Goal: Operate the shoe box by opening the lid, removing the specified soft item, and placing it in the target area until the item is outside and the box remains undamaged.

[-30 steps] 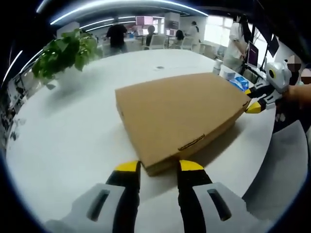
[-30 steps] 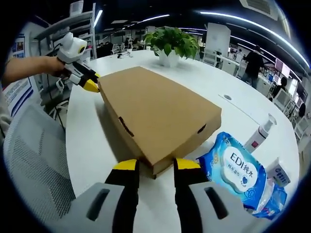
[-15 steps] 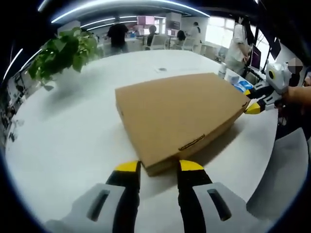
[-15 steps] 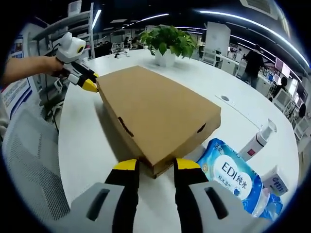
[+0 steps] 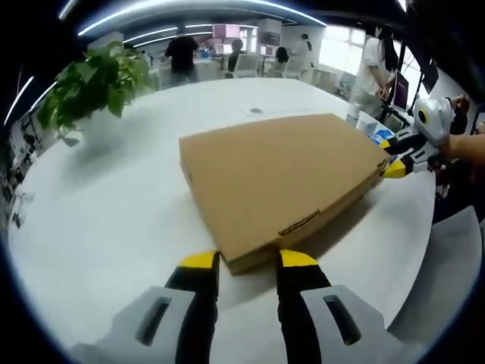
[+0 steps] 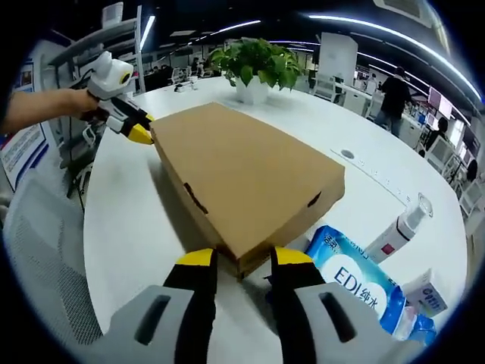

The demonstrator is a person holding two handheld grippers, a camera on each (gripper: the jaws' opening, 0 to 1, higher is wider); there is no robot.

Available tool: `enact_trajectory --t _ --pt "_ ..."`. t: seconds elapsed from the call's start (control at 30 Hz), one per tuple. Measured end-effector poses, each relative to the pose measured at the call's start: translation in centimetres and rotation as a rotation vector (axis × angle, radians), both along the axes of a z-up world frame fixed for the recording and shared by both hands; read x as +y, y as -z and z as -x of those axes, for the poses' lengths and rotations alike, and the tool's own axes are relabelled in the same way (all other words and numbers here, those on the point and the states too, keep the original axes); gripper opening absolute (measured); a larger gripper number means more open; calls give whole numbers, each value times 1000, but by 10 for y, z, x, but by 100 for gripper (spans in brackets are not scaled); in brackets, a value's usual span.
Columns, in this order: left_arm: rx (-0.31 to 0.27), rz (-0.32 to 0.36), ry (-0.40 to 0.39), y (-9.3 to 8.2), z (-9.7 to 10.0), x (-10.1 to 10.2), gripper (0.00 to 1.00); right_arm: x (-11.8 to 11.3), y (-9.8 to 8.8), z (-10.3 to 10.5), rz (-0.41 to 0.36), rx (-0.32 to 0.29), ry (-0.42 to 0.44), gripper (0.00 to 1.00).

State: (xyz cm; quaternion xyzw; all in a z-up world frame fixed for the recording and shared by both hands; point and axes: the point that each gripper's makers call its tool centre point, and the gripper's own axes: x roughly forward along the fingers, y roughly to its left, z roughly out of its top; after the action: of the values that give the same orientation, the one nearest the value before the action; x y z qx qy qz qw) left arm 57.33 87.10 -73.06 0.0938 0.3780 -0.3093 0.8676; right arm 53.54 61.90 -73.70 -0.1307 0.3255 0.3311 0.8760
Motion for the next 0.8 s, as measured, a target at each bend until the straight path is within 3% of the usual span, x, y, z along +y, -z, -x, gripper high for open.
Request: enact_trajectory --t 0.37,0.8 --pt "-1 3 4 0 -9 -2 28 -2 0 -9 -1 2 10 26" --pt "-1 7 -14 0 -2 -2 31 -8 -3 -7 -22 3 63 29"
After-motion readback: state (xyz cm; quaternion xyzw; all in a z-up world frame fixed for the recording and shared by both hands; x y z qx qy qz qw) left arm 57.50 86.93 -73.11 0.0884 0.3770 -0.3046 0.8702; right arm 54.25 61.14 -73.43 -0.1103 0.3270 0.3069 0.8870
